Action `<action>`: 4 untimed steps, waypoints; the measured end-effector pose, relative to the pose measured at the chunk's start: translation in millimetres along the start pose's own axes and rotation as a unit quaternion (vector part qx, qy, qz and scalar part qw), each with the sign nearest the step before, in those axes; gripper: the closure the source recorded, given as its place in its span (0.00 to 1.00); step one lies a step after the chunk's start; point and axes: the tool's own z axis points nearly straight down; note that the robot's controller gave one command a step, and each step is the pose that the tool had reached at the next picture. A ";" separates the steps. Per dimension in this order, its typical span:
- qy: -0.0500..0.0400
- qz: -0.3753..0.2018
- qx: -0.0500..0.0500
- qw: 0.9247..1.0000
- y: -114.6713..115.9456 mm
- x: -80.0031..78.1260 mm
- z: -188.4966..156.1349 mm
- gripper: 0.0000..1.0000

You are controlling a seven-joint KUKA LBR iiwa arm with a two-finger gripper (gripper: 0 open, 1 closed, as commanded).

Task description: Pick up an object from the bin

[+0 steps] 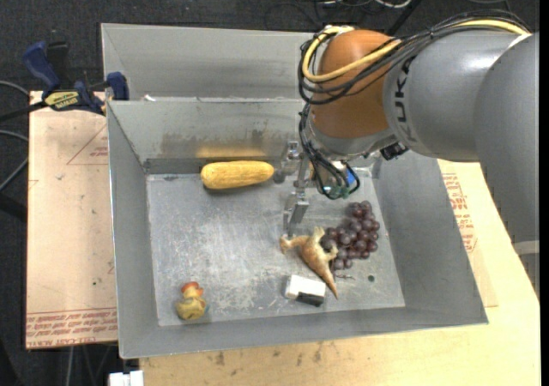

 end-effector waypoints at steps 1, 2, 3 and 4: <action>-0.004 0.000 0.000 1.000 -0.1 -2.0 -4.2 0.00; -0.004 0.000 0.000 1.000 -0.1 -2.1 -4.1 0.00; -0.004 -0.163 0.000 0.987 -35.6 -18.5 -37.8 0.00; -0.007 -0.186 0.002 0.983 -39.9 4.2 -22.3 0.00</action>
Offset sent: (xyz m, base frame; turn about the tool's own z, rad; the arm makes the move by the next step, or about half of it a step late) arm 0.0159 -0.0033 -0.0604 -0.5382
